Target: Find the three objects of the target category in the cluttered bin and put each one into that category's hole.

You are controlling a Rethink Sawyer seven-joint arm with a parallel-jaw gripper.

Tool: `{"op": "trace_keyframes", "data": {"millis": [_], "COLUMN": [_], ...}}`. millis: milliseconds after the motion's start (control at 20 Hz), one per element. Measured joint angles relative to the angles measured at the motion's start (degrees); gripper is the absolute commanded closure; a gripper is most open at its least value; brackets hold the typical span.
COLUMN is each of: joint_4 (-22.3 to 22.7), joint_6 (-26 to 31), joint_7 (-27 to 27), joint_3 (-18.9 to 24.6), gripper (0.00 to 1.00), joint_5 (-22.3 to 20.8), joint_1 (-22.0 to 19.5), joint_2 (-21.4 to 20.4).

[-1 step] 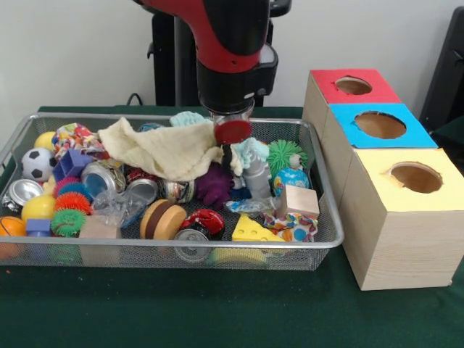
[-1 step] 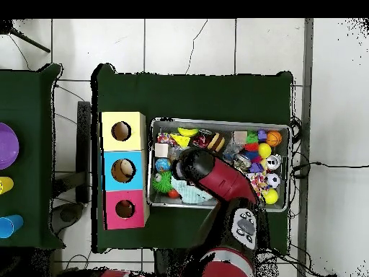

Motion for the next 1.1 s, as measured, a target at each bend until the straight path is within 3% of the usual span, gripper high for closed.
{"op": "trace_keyframes", "data": {"millis": [450, 700, 1100], "joint_4": [-1.42, -4.4, -12.92], "joint_6": [-3.83, -3.46, 2.11], "joint_7": [0.0, 0.0, 0.0], "joint_3": [0.0, -0.04, -0.62], "gripper": [0.0, 0.0, 0.0], "joint_5": [0.95, 0.95, -0.91], "joint_1": [-0.29, -1.66, -3.6], "joint_2": [5.38, 6.92, 10.02]}}
